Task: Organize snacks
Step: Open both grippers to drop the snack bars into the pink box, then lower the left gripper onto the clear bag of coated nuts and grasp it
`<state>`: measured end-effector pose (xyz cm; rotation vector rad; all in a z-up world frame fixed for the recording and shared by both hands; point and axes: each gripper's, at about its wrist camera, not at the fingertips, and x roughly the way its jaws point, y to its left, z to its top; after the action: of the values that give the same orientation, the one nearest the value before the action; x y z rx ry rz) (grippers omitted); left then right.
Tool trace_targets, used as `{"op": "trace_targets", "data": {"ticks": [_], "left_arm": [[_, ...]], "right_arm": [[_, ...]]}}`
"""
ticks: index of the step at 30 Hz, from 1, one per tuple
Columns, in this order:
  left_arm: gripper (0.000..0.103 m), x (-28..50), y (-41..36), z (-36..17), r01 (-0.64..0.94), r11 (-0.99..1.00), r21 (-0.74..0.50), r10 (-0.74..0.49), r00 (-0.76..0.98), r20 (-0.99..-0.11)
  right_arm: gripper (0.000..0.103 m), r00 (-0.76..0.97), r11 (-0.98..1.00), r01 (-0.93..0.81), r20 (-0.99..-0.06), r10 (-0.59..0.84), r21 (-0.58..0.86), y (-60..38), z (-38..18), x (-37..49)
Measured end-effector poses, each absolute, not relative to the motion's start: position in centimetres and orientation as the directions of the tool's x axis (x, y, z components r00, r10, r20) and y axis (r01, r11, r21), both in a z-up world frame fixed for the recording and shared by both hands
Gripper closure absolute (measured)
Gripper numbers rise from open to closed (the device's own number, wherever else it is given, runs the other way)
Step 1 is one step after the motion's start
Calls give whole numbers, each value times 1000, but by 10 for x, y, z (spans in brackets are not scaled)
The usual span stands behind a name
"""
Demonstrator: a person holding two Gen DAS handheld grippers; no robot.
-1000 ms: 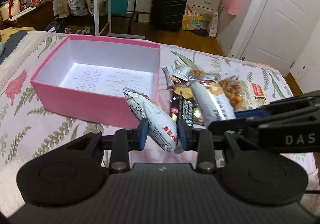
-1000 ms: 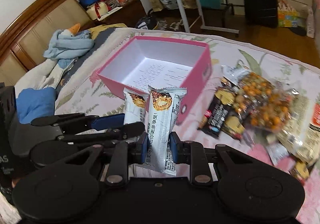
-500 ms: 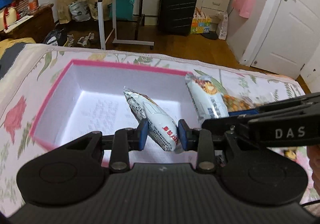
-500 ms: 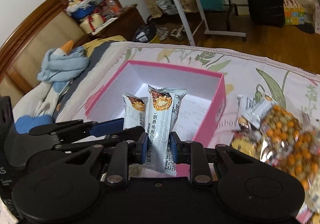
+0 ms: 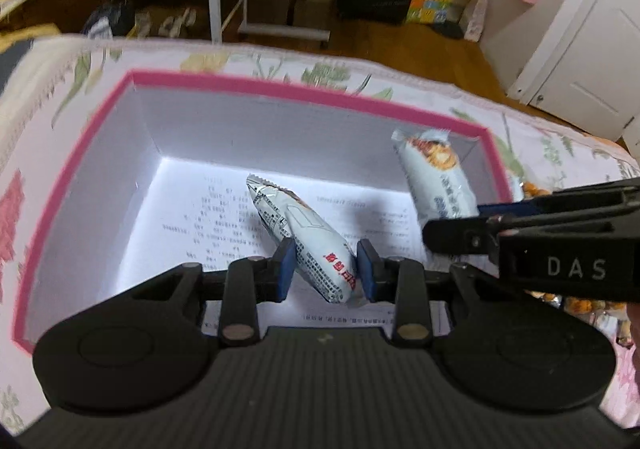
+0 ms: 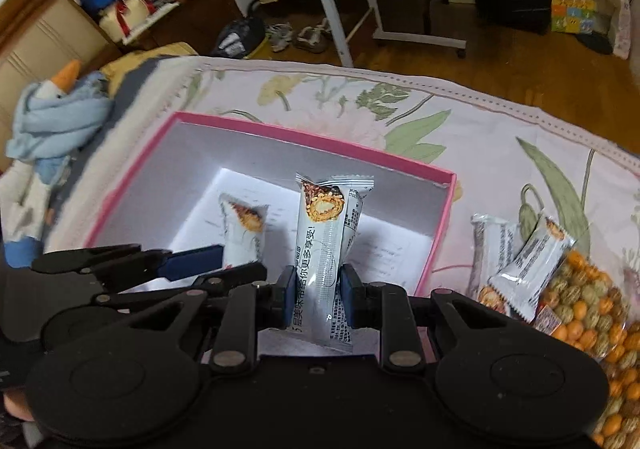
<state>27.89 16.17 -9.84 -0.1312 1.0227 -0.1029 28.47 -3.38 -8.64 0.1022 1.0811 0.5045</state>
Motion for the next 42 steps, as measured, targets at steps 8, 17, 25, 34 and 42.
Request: {"op": "trace_targets", "data": {"ticks": [8,17,25,34,42], "left_arm": [[48,259,147,-92,68,992,-107,-127,526,-841],[43,201,126,-36,151,987,-49,-129,591,-796],[38,146,106,9,242,969,41,-125,632,-765],[23,97,65,38,373,921,114,-169,645,-745],[17,77,9,24,492,868,75,-278,605,-746]], "right_arm": [[57,439,888,-327,-780,446,324,-50,-71,268],[57,465,867,-343,-736,491,362,-97,-24,213],[52,481,868,-381,-733,481,319,-129,11,159],[35,511,884,-389,-738,441,259,-168,36,114],[30,526,909,-349,-755,392,230,-217,28,100]]}}
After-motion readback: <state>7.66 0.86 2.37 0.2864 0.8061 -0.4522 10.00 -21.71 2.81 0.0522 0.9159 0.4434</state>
